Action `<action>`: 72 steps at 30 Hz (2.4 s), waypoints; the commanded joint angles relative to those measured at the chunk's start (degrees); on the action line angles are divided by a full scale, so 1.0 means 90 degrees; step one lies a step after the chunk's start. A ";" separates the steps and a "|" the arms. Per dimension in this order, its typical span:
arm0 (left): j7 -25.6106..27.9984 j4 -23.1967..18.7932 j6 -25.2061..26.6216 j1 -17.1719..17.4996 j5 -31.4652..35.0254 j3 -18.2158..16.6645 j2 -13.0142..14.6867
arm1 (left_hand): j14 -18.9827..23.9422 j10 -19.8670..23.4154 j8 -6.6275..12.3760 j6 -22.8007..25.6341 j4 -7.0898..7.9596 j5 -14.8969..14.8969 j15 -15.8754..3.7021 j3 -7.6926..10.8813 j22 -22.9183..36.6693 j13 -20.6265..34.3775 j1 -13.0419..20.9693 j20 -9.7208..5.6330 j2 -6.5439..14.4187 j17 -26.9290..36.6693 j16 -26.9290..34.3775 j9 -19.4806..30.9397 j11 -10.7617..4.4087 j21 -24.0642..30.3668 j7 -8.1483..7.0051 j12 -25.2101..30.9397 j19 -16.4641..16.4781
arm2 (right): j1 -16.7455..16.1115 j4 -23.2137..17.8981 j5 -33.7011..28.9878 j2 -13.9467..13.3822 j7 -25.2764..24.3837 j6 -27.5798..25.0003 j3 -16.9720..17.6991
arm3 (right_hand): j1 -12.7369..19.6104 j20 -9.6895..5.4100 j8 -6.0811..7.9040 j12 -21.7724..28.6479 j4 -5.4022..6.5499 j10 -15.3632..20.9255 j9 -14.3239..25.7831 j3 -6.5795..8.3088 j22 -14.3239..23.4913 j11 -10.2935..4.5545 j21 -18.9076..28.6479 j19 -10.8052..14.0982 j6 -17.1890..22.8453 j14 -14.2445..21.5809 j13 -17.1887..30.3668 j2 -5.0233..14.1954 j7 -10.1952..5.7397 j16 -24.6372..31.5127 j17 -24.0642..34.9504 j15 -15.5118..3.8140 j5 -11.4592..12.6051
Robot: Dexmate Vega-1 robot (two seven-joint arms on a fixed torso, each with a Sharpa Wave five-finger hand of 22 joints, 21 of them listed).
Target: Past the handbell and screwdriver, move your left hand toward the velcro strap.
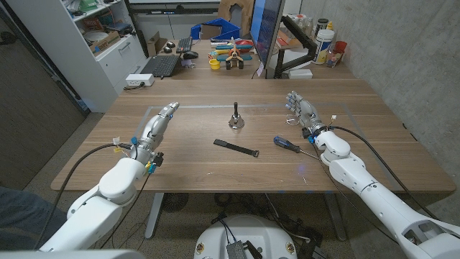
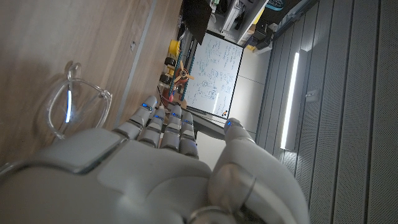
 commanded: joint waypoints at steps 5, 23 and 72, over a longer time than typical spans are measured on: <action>0.0036 -0.0616 0.0444 0.0530 0.0599 -0.0371 -0.0451 | 0.0035 0.0041 0.0061 0.0074 -0.0045 0.0019 -0.0003 0.0010 0.0013 0.0020 0.0122 0.0061 0.0018 0.0028 0.0031 0.0033 -0.0002 -0.0012 -0.0002 0.0028 -0.0313 | 0.0090 0.0077 -0.0006 -0.0006 0.0053 0.0012 -0.0014 | -0.0002 -0.0048 -0.0014 0.0002 -0.0022 0.0052 0.0030 0.0012 0.0027 -0.0006 -0.0033 0.0084 0.0036 0.0051 0.0014 0.0003 -0.0008 -0.0027 0.0009 0.0010 0.0034; -0.0168 -0.1343 0.1081 0.1006 0.1292 -0.0662 -0.0918 | 0.0081 0.0092 0.0070 0.0132 -0.0091 0.0018 0.0024 0.0017 0.0014 0.0021 0.0202 0.0047 0.0034 0.0027 0.0034 0.0034 0.0041 -0.0029 0.0002 0.0036 -0.0274 | 0.0374 0.0467 -0.0018 0.0126 0.0219 0.0132 -0.0096 | -0.0005 -0.0046 -0.0017 0.0000 -0.0036 0.0053 0.0030 0.0013 0.0029 -0.0020 -0.0075 0.0103 0.0034 0.0058 0.0015 0.0008 -0.0011 -0.0031 0.0008 0.0006 0.0034; -0.0412 -0.3045 0.3326 0.1941 0.3599 -0.0588 -0.1971 | 0.0195 0.0178 0.0108 0.0330 -0.0259 0.0015 0.0042 0.0029 0.0015 0.0025 0.0468 0.0138 0.0036 0.0028 0.0036 0.0041 0.0029 -0.0088 -0.0133 0.0034 -0.0199 | 0.0448 0.0565 0.0065 0.0119 0.0264 0.0180 -0.0053 | -0.0021 -0.0041 -0.0018 -0.0005 -0.0065 0.0059 0.0031 0.0011 0.0032 -0.0014 -0.0189 0.0145 0.0035 0.0071 0.0016 0.0024 -0.0027 -0.0036 0.0007 0.0012 0.0036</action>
